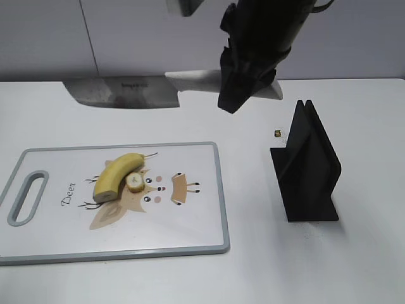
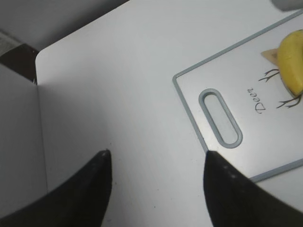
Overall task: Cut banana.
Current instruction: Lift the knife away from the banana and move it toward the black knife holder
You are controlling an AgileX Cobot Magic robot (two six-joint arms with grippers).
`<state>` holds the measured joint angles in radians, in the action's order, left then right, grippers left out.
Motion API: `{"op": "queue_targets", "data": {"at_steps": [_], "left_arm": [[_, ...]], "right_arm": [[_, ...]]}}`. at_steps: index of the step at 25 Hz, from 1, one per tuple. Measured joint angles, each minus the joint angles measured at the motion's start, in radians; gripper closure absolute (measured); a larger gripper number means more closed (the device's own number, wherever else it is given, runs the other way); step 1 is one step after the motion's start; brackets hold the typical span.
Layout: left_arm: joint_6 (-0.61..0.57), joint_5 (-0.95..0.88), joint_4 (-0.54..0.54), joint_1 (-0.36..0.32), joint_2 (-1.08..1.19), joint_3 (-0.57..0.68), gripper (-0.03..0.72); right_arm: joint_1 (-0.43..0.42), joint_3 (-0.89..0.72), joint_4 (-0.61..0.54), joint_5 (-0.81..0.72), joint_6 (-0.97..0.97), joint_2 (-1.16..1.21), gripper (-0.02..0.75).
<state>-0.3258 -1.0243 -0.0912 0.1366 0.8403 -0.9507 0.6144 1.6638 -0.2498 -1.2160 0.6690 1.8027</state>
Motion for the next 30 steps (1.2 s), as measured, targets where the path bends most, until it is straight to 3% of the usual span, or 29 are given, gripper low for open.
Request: {"op": "queue_targets", "data": {"at_steps": [3,8,15,30], "left_arm": [[0.070,-0.047,-0.033,0.000,-0.058,0.012,0.096],[0.127,-0.088,0.008,0.000,-0.167,0.071,0.097],[0.134,-0.102,0.159,0.000,-0.359,0.191,0.097],[0.115,-0.140,0.239,0.000,-0.814,0.378,0.099]], "right_arm": [[0.000,-0.007,0.000,-0.001,-0.094,-0.038,0.577],[0.000,-0.121,0.000,-0.001,-0.203,-0.143,0.577],[0.000,-0.364,0.000,0.108,-0.465,-0.335,0.577],[0.000,-0.655,-0.002,0.255,-0.716,-0.578,0.577]]}}
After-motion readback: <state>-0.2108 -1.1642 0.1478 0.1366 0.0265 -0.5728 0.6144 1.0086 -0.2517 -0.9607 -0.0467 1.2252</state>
